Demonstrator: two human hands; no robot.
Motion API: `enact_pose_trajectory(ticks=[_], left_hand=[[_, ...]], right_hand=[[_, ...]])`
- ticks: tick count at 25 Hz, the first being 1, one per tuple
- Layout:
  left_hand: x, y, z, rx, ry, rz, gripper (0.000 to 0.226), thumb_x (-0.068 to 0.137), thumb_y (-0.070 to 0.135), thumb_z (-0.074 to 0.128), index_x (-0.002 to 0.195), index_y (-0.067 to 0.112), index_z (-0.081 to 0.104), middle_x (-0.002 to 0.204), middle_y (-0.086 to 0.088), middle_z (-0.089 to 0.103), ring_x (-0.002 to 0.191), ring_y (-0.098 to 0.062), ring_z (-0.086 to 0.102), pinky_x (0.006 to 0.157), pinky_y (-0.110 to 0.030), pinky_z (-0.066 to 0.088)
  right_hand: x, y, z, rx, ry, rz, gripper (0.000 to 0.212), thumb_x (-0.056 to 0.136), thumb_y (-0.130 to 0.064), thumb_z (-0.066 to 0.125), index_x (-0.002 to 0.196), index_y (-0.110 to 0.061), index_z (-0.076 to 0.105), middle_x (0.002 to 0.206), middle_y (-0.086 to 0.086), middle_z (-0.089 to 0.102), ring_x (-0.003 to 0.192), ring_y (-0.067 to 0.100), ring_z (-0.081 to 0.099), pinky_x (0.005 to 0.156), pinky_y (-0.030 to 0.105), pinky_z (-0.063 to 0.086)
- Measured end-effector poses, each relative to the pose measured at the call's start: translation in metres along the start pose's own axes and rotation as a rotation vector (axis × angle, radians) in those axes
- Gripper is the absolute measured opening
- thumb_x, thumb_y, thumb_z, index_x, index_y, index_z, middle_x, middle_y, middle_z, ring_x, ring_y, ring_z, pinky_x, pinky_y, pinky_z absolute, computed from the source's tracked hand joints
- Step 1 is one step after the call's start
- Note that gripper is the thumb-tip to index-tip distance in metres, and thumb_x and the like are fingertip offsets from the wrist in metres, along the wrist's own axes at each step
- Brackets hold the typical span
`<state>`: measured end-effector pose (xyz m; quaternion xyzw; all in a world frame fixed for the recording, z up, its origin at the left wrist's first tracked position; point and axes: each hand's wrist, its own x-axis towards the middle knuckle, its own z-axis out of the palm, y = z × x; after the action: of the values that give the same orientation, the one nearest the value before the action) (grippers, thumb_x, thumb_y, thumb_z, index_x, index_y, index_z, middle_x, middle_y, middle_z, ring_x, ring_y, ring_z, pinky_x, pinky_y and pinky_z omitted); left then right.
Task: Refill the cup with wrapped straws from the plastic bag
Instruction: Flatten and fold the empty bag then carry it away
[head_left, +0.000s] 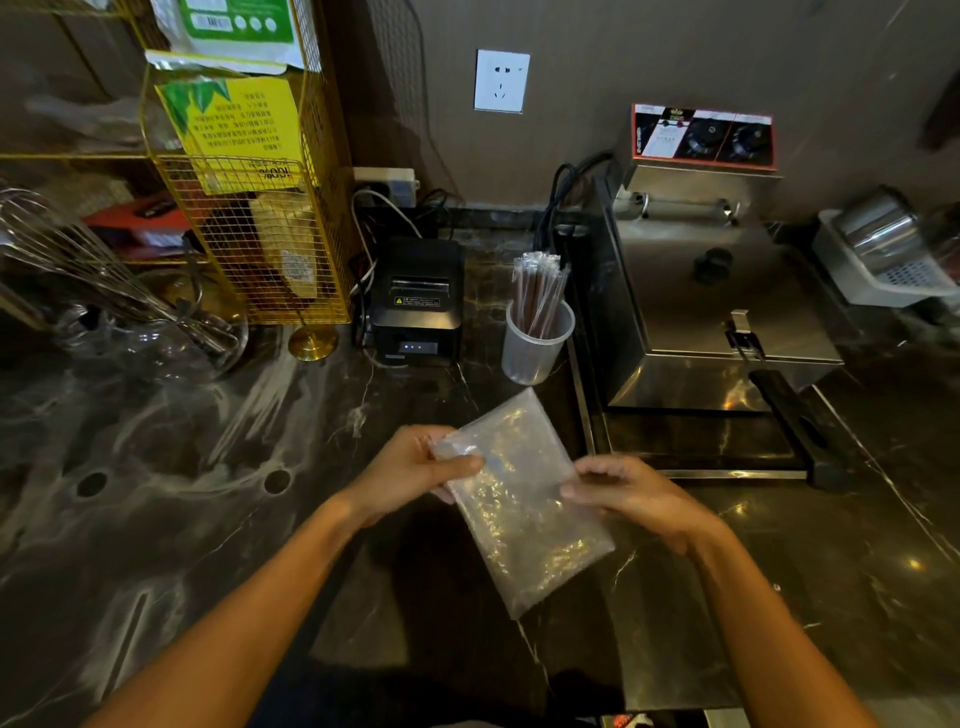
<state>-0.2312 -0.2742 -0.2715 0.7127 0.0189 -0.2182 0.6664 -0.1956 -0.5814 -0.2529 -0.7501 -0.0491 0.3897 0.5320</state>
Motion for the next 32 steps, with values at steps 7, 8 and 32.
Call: enact_pose_trajectory(ticks=[7,8,32], left_hand=[[-0.003,0.003,0.039,-0.603,0.096,-0.119,0.056,0.088,0.031,0.073,0.140,0.017,0.055,0.131,-0.013,0.071,0.121,-0.032,0.069,0.107,-0.057,0.050],[-0.005,-0.001,0.043,-0.612,0.062,-0.152,0.052,0.091,0.031,0.071,0.139,0.017,0.056,0.131,-0.014,0.071,0.121,-0.033,0.069,0.108,-0.056,0.049],[0.011,-0.004,0.038,-0.455,-0.101,-0.191,0.040,0.101,0.015,0.059,0.138,0.029,0.063,0.136,-0.009,0.067,0.122,-0.032,0.068,0.103,-0.060,0.053]], right_hand=[[0.019,0.002,0.053,0.498,0.248,0.004,0.048,0.078,-0.026,0.084,0.118,-0.003,0.070,0.113,0.019,0.077,0.102,0.038,0.077,0.093,0.058,0.060],[0.020,0.002,0.056,0.545,0.273,0.003,0.048,0.078,-0.026,0.084,0.118,-0.005,0.070,0.113,0.019,0.078,0.101,0.038,0.077,0.091,0.059,0.060],[-0.007,0.014,0.039,0.797,0.360,-0.005,0.035,0.092,-0.009,0.067,0.127,-0.010,0.071,0.126,0.012,0.073,0.111,0.030,0.071,0.080,0.037,0.062]])
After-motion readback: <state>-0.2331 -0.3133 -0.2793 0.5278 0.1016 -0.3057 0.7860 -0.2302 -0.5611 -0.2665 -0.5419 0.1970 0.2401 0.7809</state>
